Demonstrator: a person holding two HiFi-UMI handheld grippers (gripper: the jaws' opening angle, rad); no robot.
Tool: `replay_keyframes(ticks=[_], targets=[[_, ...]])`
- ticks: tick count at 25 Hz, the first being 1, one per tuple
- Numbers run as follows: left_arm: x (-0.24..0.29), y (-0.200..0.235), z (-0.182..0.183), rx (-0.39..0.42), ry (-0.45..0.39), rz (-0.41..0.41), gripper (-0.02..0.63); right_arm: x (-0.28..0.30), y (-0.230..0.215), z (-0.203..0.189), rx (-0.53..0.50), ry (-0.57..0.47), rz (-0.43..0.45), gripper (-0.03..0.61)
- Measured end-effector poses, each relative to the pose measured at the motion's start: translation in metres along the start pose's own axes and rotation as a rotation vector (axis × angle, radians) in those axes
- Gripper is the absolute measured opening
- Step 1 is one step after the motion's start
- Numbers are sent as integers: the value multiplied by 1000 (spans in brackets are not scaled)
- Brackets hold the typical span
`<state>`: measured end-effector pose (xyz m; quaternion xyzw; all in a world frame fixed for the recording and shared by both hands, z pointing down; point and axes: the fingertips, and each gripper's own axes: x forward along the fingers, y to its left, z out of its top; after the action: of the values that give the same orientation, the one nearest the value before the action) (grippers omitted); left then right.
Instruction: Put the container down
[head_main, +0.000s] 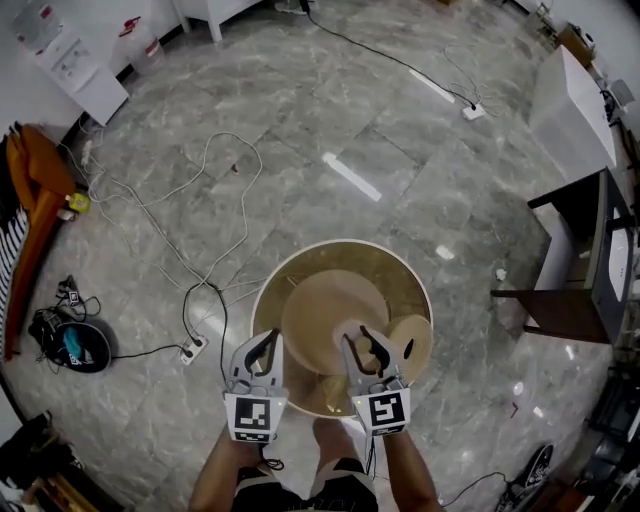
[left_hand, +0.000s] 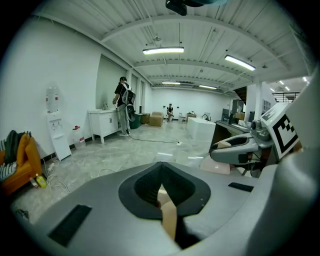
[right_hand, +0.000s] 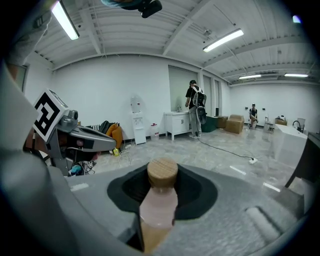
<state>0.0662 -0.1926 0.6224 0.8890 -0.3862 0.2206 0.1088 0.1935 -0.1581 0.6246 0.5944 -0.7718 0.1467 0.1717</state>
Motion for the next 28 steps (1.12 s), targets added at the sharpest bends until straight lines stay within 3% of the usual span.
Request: replay_keyframes(ticks=[19, 24, 28], targets=[[82, 44, -174, -71, 103, 83, 17, 126, 9, -166, -40, 88, 92, 124], [95, 49, -214, -111, 120, 93, 17, 145, 15, -203, -53, 102, 108, 124], [105, 45, -231, -211, 139, 108, 17, 157, 17, -223, -68, 109, 117, 126]])
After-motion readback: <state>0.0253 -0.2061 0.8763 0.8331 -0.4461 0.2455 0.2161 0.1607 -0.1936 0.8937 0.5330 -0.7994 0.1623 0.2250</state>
